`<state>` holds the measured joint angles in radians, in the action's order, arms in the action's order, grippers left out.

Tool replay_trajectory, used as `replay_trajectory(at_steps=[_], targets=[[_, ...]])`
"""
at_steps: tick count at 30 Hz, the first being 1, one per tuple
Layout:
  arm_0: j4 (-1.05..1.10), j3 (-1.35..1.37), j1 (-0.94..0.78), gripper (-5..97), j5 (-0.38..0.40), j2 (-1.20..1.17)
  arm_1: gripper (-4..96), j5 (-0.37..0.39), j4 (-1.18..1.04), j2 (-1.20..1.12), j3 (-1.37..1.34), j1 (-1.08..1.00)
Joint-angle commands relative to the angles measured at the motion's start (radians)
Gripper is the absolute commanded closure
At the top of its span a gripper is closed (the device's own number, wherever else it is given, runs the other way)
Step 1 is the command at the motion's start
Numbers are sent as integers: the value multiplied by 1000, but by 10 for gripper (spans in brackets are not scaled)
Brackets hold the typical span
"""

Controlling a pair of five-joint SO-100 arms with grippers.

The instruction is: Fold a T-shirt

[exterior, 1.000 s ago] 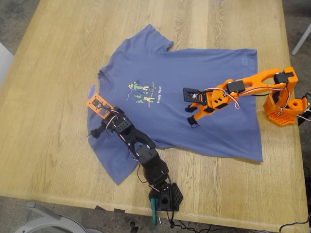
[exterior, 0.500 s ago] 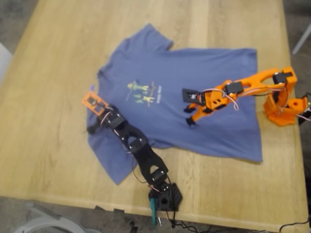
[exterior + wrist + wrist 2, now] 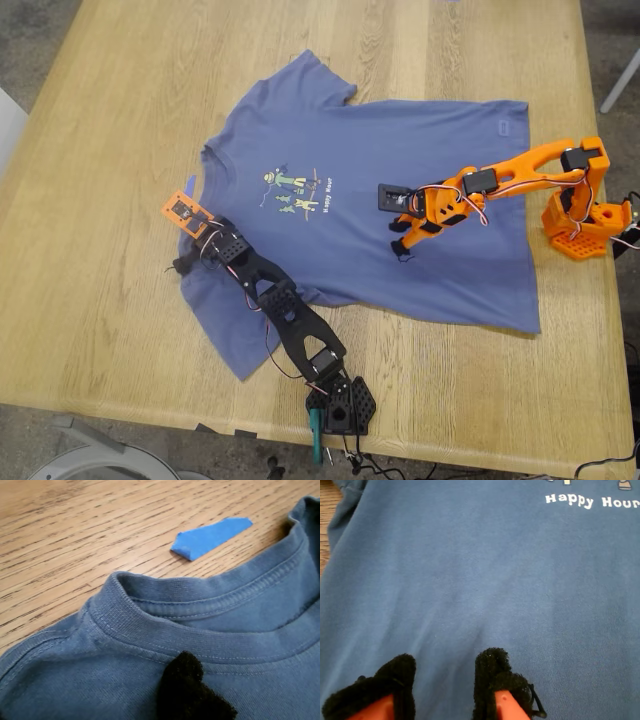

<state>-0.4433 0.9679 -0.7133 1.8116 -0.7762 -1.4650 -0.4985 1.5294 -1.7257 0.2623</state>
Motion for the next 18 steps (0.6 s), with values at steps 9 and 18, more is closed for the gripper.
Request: replay_trajectory(at_steps=[9,18], targets=[[-129,-86,63,561,103,-11,704,8,60,80,-17,-17],[-179,-74,80,676,144,2,701,23,101,81,-58,-25]])
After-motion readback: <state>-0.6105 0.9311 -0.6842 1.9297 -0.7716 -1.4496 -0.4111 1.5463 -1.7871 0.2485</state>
